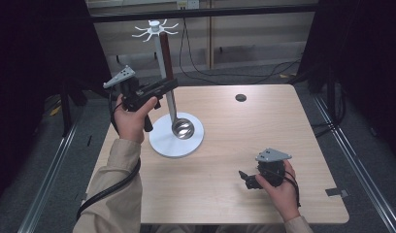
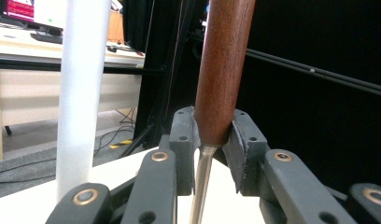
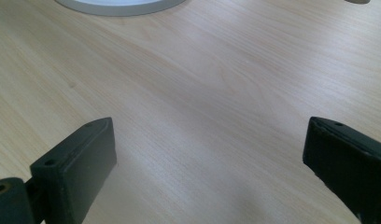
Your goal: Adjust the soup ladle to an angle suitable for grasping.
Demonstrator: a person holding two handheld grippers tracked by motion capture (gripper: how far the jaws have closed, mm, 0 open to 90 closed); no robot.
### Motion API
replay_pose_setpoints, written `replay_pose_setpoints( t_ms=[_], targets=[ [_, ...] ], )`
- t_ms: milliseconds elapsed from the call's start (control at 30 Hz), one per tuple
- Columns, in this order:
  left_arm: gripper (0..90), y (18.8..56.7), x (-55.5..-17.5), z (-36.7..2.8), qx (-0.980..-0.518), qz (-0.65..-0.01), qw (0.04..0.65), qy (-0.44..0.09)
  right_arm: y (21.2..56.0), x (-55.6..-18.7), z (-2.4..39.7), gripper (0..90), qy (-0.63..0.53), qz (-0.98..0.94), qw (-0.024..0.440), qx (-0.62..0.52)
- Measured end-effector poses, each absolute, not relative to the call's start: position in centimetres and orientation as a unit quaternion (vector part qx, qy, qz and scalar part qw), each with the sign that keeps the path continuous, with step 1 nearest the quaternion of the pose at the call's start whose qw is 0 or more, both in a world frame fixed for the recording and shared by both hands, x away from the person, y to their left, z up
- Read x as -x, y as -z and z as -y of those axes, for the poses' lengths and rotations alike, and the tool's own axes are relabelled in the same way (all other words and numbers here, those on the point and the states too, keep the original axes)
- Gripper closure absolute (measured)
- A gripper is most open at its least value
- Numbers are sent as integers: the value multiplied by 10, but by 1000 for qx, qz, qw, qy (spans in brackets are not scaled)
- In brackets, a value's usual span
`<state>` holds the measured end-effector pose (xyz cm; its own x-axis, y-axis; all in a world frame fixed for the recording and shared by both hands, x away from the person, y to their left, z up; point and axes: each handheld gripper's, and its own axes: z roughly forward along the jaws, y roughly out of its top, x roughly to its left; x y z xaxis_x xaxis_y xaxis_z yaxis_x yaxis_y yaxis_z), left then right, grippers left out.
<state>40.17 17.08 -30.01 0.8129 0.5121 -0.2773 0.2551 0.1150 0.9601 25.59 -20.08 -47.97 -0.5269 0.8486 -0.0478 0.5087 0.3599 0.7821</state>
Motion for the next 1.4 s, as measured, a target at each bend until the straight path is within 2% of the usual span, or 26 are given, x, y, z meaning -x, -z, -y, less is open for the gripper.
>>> replay_pose_setpoints(
  t_ms=[667, 1067, 1400],
  targets=[
    [729, 303, -402, -178, -634, -305, 704, -97, 480, -255, 200, 25, -369, -793, 230, -426],
    [738, 301, -402, -159, -641, -298, 704, -73, 481, -256, 198, 25, -370, -796, 230, -420],
    [735, 297, -400, -167, -638, -302, 703, -81, 481, -255, 197, 25, -369, -797, 229, -419]
  ],
)
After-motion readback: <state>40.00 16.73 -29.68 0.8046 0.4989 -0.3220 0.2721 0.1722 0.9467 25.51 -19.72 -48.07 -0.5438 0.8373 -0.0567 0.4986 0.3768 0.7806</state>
